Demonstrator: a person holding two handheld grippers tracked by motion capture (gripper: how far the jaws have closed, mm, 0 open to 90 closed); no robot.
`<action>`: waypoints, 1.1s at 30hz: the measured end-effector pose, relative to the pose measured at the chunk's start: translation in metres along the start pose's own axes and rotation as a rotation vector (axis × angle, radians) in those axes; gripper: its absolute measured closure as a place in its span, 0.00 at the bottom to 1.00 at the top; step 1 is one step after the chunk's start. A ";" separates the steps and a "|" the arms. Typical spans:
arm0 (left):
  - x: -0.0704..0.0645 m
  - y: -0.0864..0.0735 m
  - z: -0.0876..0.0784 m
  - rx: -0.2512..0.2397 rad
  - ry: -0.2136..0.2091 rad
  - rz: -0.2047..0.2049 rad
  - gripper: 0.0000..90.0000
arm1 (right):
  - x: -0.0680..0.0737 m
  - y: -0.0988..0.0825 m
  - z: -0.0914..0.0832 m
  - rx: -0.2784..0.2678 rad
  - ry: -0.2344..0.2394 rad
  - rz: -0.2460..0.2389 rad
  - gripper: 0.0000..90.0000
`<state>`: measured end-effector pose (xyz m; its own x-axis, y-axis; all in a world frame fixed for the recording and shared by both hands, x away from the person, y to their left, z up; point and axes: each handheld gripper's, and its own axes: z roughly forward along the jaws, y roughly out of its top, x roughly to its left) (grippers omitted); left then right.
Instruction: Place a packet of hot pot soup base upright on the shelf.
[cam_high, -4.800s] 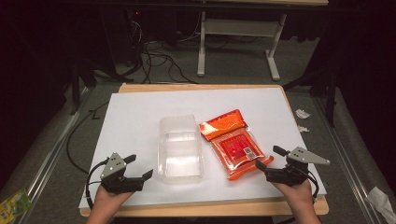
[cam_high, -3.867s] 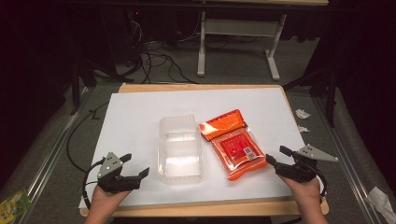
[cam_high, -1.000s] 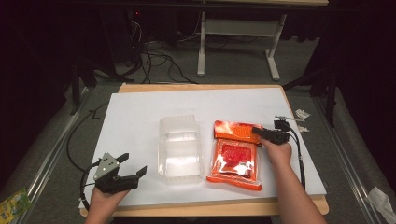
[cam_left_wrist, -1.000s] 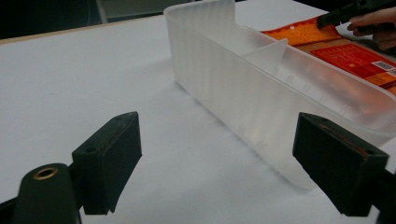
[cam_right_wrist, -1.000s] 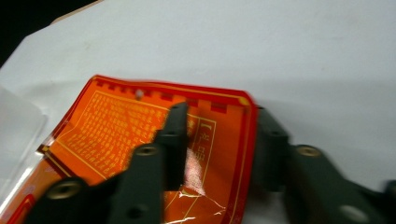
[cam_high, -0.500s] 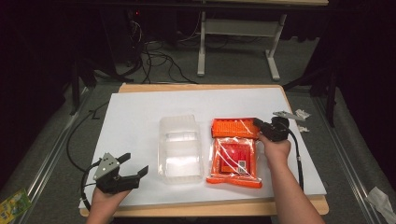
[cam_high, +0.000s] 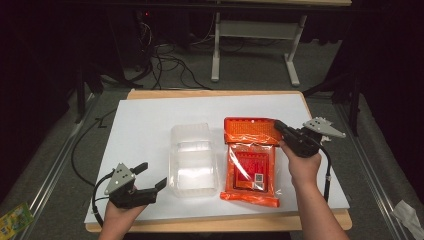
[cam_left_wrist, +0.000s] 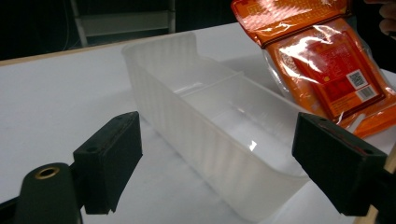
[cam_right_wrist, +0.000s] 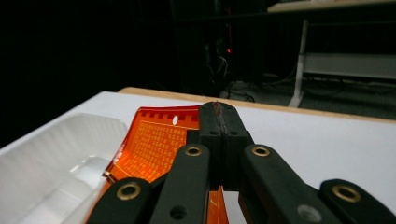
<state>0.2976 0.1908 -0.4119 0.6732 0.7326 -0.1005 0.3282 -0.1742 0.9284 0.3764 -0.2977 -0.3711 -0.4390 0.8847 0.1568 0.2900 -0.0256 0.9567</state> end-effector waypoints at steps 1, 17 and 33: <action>-0.003 0.003 0.000 -0.002 -0.010 0.006 0.18 | 0.005 0.002 -0.008 -0.025 0.013 -0.009 1.00; -0.038 0.049 0.037 -0.024 -0.091 0.009 0.19 | 0.041 0.014 -0.047 -0.140 0.129 -0.079 1.00; -0.047 0.086 0.098 0.009 -0.168 -0.021 0.21 | 0.060 0.016 -0.062 -0.169 0.165 -0.121 1.00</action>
<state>0.3595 0.0770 -0.3627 0.7675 0.6156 -0.1787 0.3483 -0.1665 0.9225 0.3021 -0.2736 -0.3313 -0.5988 0.7984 0.0636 0.0869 -0.0142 0.9961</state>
